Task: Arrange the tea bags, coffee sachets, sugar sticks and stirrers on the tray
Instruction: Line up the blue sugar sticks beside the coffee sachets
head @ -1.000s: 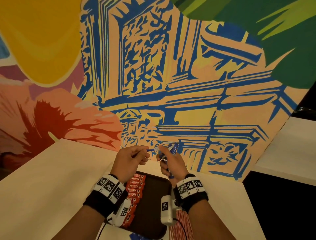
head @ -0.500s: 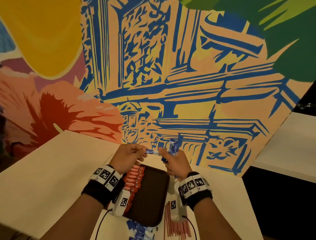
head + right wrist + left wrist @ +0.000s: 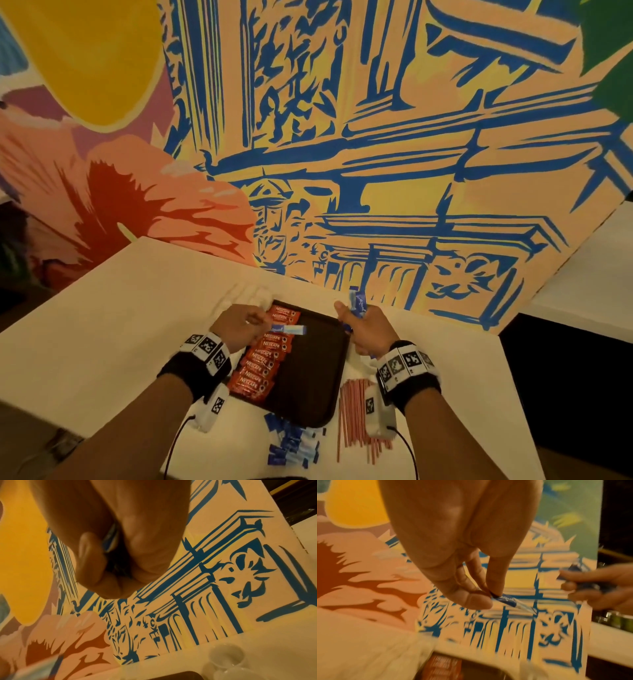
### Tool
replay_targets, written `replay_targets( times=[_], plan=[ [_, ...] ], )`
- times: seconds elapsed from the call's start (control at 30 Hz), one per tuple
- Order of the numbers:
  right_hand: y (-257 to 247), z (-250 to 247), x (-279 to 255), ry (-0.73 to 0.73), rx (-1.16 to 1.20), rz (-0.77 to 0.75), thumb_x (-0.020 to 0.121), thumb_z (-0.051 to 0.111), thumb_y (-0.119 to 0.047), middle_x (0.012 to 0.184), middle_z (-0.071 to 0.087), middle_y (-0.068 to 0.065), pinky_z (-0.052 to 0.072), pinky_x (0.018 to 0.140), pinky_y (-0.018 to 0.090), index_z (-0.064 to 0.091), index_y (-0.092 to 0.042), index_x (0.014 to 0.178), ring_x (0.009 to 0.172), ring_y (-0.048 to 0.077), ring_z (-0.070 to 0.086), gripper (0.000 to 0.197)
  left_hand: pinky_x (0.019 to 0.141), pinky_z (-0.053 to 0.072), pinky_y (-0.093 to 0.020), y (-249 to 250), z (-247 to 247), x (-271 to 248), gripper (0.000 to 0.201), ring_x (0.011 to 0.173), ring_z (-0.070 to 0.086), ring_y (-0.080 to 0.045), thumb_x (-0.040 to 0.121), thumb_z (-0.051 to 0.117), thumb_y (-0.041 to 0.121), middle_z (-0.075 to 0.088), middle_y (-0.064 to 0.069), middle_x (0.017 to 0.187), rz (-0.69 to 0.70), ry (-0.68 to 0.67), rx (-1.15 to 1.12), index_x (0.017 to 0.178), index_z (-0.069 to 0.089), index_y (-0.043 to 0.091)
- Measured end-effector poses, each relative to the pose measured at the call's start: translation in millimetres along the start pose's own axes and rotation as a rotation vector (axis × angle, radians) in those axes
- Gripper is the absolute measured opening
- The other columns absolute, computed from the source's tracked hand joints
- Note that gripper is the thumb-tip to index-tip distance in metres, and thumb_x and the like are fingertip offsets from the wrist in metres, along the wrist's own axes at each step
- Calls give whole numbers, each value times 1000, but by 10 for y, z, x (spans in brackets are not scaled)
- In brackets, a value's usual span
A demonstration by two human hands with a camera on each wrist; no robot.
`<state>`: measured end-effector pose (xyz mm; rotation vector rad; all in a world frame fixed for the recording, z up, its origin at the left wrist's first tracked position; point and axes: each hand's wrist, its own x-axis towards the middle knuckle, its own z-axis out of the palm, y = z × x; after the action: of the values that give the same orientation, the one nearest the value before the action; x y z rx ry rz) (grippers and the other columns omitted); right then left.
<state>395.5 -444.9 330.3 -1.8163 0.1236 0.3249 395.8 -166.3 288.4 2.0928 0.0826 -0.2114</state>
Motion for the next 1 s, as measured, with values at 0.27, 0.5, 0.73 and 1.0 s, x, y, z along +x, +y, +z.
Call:
replay_targets(
  times=[0.27,0.5,0.73,1.0],
  plan=[
    [298,221,179,-63,-86,91,99,60,-46,59,35,1,23,39,21,48,-13,90,39,10,26,36,68,41,-7,-994,584,244,18,92,63,-6,91,62,23,70,11,104,-170,-218,446,91,77,32],
    [371,357,322,-77,-219,99,100,56,-47,58,38,4,29,41,24,52,-12,88,40,13,32,37,101,43,-21,-1346,941,381,30,121,58,-17,97,53,17,64,5,129,-166,-327,612,117,73,27],
    [351,424,439,-74,-207,137,100,57,-47,57,37,2,27,39,22,54,-11,90,37,9,31,37,101,46,-35,-1365,1060,484,29,120,57,-27,99,51,27,63,-6,128,-69,-428,881,123,67,21],
    [430,500,506,-88,-158,197,99,60,-46,51,36,-4,27,38,19,54,-10,91,34,8,31,37,101,50,-39,-1403,1101,462,28,114,63,-27,102,48,26,66,-7,124,-31,-470,970,118,69,19]
  ],
)
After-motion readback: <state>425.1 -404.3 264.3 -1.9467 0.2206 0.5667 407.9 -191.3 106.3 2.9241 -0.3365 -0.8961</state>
